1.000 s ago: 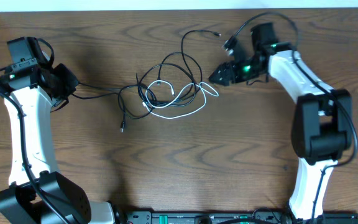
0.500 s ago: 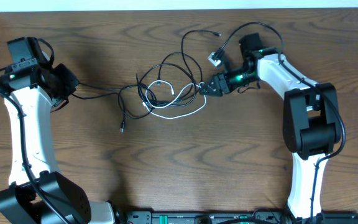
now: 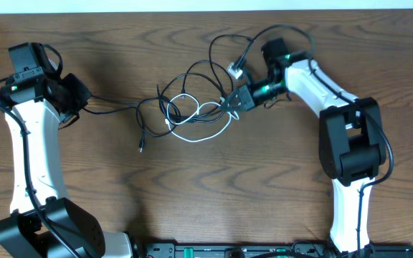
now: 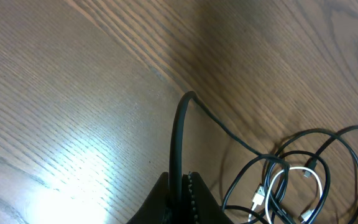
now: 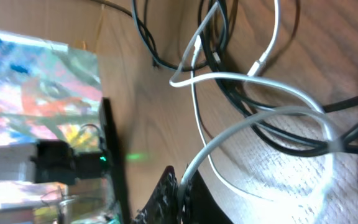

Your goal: Untangle cables

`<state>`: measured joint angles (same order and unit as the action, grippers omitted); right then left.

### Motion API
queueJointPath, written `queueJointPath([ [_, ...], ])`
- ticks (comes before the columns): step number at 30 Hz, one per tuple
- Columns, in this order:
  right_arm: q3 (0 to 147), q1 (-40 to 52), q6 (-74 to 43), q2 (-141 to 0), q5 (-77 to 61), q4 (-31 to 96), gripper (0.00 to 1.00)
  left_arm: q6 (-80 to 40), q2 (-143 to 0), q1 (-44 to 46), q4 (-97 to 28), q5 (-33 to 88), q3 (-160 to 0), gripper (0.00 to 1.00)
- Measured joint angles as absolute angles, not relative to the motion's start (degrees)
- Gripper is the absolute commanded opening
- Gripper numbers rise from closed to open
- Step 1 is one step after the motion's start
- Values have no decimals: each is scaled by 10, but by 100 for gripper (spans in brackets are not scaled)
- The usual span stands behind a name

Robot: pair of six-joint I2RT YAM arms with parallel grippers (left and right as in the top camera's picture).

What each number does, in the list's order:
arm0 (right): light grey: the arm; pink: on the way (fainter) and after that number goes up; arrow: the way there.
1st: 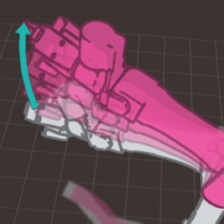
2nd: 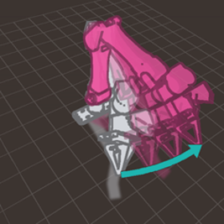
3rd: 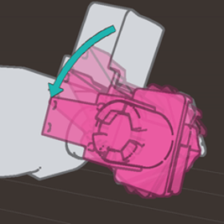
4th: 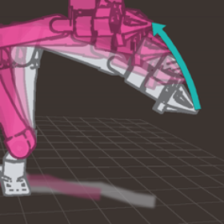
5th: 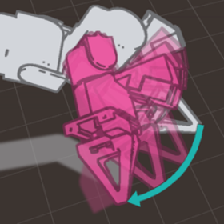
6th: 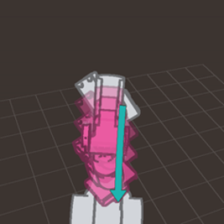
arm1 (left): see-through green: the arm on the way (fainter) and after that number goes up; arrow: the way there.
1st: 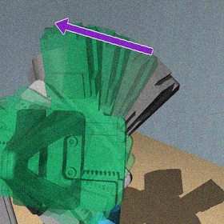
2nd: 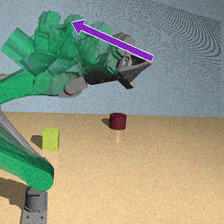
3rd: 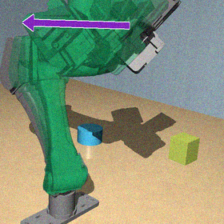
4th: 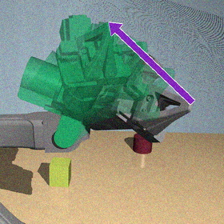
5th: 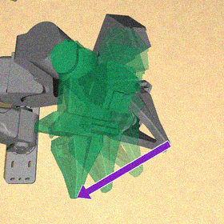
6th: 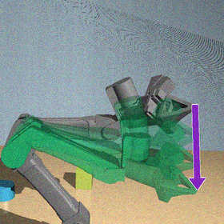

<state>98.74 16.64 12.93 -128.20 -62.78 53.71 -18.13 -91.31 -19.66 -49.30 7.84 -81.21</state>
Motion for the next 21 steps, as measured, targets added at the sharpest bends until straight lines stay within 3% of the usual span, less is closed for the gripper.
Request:
queueJointPath([
  [8,1133,139,119,-1209,-647,593,1,-181,-913,-197,-493,78,-812,8],
  [21,1296,26,-23,-1087,-682,484,1,-181,-913,-197,-493,79,-812,8],
])
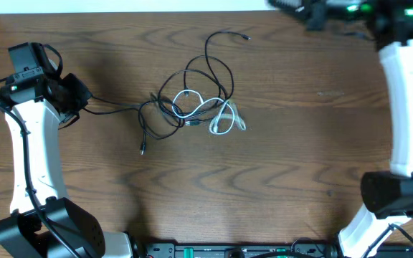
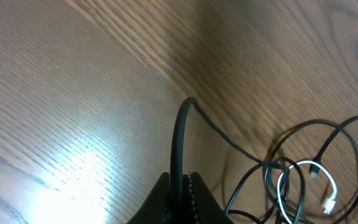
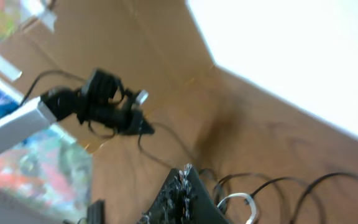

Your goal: Untangle cables

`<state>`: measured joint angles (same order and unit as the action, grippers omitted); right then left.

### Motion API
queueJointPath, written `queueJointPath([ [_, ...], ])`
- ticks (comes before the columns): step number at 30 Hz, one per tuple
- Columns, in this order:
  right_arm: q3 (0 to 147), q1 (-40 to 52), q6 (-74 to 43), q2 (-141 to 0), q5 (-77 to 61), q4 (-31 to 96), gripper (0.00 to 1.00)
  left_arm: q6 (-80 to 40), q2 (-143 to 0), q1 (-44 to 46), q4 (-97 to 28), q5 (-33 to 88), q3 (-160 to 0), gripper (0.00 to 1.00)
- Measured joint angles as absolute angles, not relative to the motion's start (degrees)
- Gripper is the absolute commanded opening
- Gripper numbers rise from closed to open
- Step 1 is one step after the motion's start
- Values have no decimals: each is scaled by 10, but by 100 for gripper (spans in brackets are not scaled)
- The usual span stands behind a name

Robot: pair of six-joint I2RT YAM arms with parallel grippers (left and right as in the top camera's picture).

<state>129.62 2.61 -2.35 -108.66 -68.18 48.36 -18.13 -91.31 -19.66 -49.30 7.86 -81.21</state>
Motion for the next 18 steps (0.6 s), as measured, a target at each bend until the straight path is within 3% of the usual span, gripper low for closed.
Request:
queueJointPath([
  [8,1314,-15,-45,-1055,-641,566,2,-181,-913,-197,-493,79,-812,8],
  [11,1314,2,-37,-1062,-584,638,18,-181,-913,-197,-493,79,-812,8],
  [13,1314,27,-23,-1077,-533,680,35,-181,-913,-197,-493,79,-812,8],
  [18,1313,85,-2,-1133,-437,744,57,-181,-913,-197,-493,79,-812,8],
])
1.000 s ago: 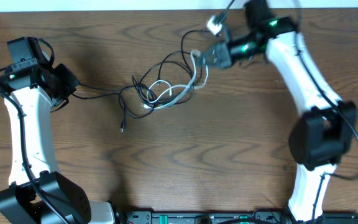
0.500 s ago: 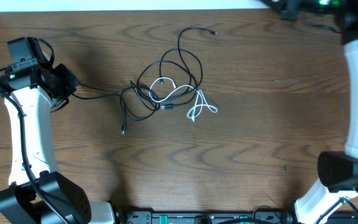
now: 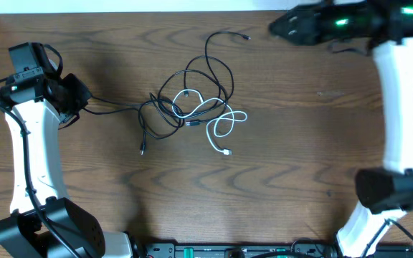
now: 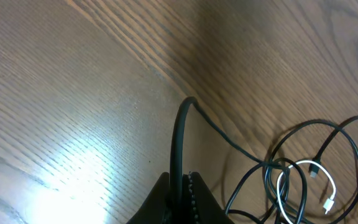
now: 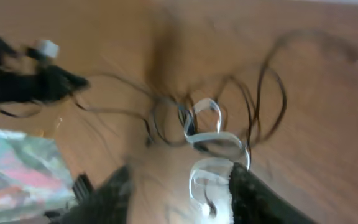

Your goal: Untangle cables

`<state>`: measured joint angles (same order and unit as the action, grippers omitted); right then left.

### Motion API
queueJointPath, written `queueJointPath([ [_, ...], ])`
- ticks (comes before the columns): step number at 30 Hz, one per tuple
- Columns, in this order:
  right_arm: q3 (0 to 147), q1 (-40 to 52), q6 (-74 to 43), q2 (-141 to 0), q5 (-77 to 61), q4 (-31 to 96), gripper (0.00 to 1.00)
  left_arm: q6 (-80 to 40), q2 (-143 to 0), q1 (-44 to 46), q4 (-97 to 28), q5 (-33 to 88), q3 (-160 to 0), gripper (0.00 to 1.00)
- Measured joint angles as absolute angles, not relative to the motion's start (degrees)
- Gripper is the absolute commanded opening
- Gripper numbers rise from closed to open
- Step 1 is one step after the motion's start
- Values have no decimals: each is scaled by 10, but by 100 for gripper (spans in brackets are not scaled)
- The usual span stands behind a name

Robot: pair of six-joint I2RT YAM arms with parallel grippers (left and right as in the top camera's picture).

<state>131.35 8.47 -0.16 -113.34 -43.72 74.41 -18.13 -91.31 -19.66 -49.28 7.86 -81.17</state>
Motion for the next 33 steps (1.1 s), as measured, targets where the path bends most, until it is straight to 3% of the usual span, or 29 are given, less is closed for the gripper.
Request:
queueJointPath([
  [3,1310,116,13,-1176,-392,771,66,-181,-913,-197,-493,79,-811,8],
  [8,1309,155,26,-1242,-333,803,71,-181,-913,-197,-493,79,-811,8],
  [22,1308,192,57,-1394,-257,771,62,-181,-913,-197,-493,79,-811,8],
  [33,1307,207,83,-1419,-182,748,59,-181,-913,-197,-500,79,-811,8],
])
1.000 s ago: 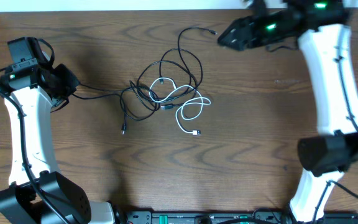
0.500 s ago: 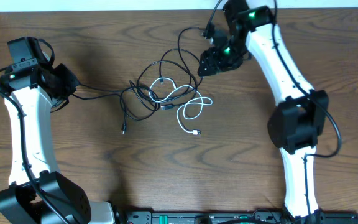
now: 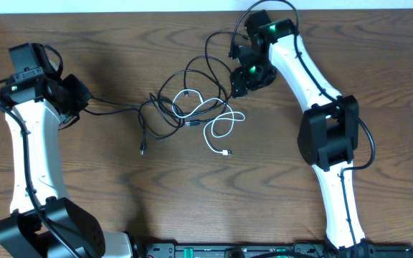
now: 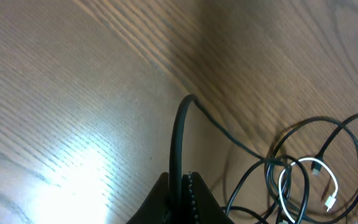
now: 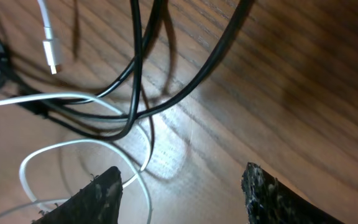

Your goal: Untangle cables

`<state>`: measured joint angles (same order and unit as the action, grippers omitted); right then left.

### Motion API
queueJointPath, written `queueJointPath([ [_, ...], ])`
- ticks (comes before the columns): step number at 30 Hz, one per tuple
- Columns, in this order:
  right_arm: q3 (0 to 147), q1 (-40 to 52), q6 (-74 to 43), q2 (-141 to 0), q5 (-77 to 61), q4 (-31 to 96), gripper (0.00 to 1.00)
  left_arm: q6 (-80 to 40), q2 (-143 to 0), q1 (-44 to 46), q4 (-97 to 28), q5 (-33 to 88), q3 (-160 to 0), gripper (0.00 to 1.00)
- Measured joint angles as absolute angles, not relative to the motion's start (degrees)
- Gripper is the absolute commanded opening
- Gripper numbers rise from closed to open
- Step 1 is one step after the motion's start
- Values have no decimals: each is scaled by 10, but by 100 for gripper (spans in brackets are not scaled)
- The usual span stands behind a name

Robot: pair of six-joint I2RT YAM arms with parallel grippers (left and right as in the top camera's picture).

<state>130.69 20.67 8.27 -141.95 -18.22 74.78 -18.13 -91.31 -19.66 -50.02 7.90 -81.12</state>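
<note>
A tangle of thin black cable (image 3: pixel 185 89) lies mid-table, with a white cable (image 3: pixel 219 123) looped through its right side and trailing toward the front. My left gripper (image 3: pixel 79 98) is shut on the black cable's left end (image 4: pixel 180 130), well to the left of the tangle. In the left wrist view the gripper (image 4: pixel 181 190) pinches that cable, and the tangle (image 4: pixel 319 158) shows at lower right. My right gripper (image 3: pixel 239 82) is open at the tangle's right edge. Its fingers (image 5: pixel 101 199) straddle bare wood, with black strands (image 5: pixel 135 68) and the white cable (image 5: pixel 73 99) just ahead.
The wooden table (image 3: pixel 278 186) stretches to the front and right of the cables. The white cable's plug (image 3: pixel 226 153) lies nearest the front. A dark rail (image 3: pixel 264 251) runs along the front edge.
My right arm was raised over the table's far right edge; now its open gripper is low at the right edge of the tangle. The cables and the left gripper have not moved.
First my right gripper was shut on the white cable at the tangle's right side. Then the arm was up at the far right and the white cable lay bunched beside the tangle. Later that cable lay spread out, gripper open. Now the gripper is back at the tangle.
</note>
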Motion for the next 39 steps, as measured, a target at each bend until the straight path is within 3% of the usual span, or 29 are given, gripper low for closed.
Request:
queueJointPath([
  [3,1302,217,84,-1425,-165,735,59,-182,-913,-197,-509,83,-811,9],
  [12,1257,235,86,-1428,-143,696,56,-180,-913,-179,-516,122,-811,34],
  [16,1239,237,86,-1429,-140,684,55,-181,-913,-160,-512,129,-811,41],
  [39,1156,319,100,-1395,-90,530,43,-180,-913,-143,-505,134,-811,43],
])
